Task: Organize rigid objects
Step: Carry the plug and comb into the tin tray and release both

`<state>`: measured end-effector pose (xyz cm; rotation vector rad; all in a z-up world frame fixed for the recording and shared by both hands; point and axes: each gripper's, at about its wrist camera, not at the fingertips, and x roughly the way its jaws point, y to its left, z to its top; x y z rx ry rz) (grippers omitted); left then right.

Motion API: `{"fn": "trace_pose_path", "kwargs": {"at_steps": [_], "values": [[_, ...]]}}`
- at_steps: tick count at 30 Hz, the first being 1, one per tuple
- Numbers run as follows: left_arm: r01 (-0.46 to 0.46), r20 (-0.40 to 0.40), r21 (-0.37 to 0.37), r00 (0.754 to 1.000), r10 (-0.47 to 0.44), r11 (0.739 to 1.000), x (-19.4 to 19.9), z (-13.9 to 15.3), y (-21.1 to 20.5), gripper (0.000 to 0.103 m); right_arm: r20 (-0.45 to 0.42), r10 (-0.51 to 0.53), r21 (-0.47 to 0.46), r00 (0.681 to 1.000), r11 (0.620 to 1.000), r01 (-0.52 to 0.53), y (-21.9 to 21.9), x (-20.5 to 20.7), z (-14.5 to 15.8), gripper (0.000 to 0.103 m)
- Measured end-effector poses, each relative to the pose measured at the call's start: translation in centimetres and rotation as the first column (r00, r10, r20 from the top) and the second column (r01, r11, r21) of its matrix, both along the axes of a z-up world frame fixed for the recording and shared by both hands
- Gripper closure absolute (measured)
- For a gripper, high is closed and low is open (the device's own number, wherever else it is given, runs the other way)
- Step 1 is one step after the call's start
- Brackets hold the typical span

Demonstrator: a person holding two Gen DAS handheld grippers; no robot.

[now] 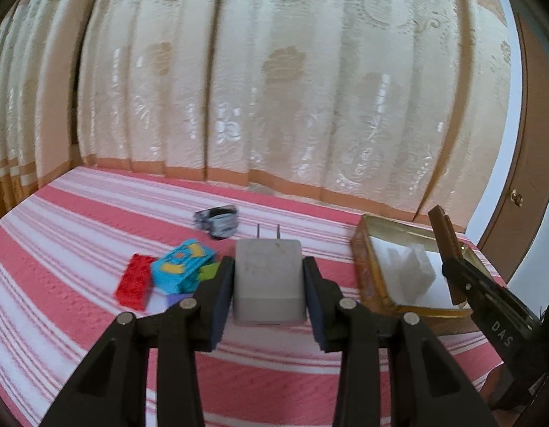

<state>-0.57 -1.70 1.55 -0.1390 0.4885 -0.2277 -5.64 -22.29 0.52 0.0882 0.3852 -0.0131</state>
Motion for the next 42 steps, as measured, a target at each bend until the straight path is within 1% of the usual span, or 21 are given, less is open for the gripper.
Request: {"fn": "trace_pose_path", "kwargs": {"at_steps": [7, 10, 12, 16, 21, 23, 27, 32, 37, 39, 42], "values": [[0.064, 0.022, 0.005, 0.998, -0.065, 0.998, 0.5, 0.8, -4.8, 0.066, 0.011, -0.061, -0.008, 0.998, 0.998, 0.061, -3.5, -0.3, 0.5, 0.076], [0.097, 0.027, 0.012, 0.995, -0.097, 0.995, 0.6, 1.0, -7.0, 0.066, 0.014, -0.089, -0.001, 0.996, 0.996, 0.089, -5.3, -0.4, 0.7, 0.076], [0.119, 0.030, 0.020, 0.992, -0.120, 0.993, 0.7, 1.0, -8.6, 0.066, 0.024, -0.115, -0.012, 0.993, 0.993, 0.116, -6.7, -0.6, 0.9, 0.076], [0.159, 0.023, 0.040, 0.987, -0.160, 0.986, 1.0, 0.5, -11.5, 0.066, 0.026, -0.174, -0.019, 0.984, 0.984, 0.175, -9.9, -0.9, 1.0, 0.076], [0.182, 0.011, 0.050, 0.983, -0.183, 0.982, 1.5, 0.0, -13.9, 0.066, 0.034, -0.255, -0.046, 0.966, 0.966, 0.256, -14.0, -1.7, 1.3, 0.076], [0.203, 0.014, 0.061, 0.979, -0.204, 0.977, 1.5, -0.2, -15.1, 0.066, 0.033, -0.279, -0.061, 0.960, 0.958, 0.281, -15.3, -1.9, 1.3, 0.076], [0.232, 0.007, 0.070, 0.973, -0.233, 0.970, 1.7, -0.5, -17.2, 0.066, 0.014, -0.312, -0.060, 0.950, 0.948, 0.312, -17.7, -2.1, 1.1, 0.076], [0.276, 0.002, 0.081, 0.961, -0.277, 0.958, 1.8, -0.5, -20.4, 0.066, -0.008, -0.310, -0.057, 0.951, 0.949, 0.309, -18.6, -1.5, 0.8, 0.076], [0.315, -0.021, 0.106, 0.949, -0.314, 0.943, 2.0, -1.0, -23.7, 0.066, -0.034, -0.287, -0.106, 0.957, 0.954, 0.282, -17.7, -0.8, 0.2, 0.076], [0.322, -0.030, 0.117, 0.947, -0.321, 0.939, 2.0, -1.3, -24.5, 0.066, -0.049, -0.293, -0.136, 0.955, 0.949, 0.284, -17.4, -0.5, -0.1, 0.076], [0.324, -0.050, 0.135, 0.946, -0.320, 0.937, 2.4, -1.9, -25.3, 0.066, -0.071, -0.292, -0.127, 0.954, 0.951, 0.281, -17.5, -0.3, -0.4, 0.075]]}}
